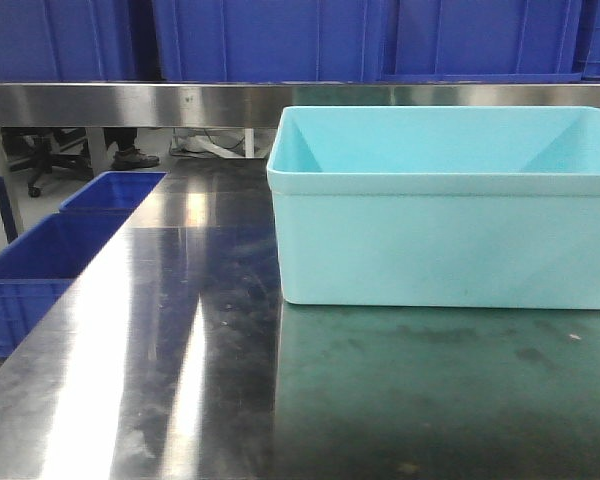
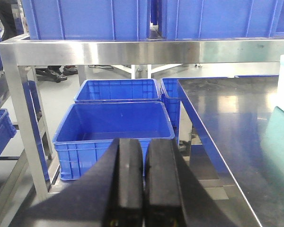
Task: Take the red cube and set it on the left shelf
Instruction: 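Move the right gripper over the teal bin above the red cube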
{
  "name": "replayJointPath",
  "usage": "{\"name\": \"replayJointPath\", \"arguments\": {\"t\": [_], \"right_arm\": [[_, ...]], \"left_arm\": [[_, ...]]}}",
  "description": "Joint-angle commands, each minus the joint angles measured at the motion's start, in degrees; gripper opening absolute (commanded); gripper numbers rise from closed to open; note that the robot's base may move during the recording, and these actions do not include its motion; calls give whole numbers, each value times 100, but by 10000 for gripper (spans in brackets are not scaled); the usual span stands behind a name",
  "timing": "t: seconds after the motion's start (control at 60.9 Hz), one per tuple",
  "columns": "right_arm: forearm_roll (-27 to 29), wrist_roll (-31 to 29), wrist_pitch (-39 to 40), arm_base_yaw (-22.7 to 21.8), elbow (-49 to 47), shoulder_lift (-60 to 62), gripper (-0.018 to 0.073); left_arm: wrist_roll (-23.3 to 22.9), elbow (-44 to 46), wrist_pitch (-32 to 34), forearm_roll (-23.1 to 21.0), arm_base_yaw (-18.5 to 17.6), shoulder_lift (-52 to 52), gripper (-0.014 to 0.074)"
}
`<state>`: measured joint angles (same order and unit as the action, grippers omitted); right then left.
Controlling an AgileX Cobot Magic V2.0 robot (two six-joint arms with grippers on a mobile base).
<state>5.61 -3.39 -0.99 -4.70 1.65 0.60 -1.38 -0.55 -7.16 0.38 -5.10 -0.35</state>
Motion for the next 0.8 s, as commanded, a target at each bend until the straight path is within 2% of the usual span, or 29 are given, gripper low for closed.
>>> {"name": "replayJointPath", "arguments": {"t": [0.0, 0.788], "right_arm": [[11, -28, 474, -6, -95, 122, 48], [11, -28, 509, -6, -95, 122, 48]], "left_arm": [[-5, -132, 501, -38, -31, -84, 102], [-5, -132, 501, -38, -31, -84, 102]]}}
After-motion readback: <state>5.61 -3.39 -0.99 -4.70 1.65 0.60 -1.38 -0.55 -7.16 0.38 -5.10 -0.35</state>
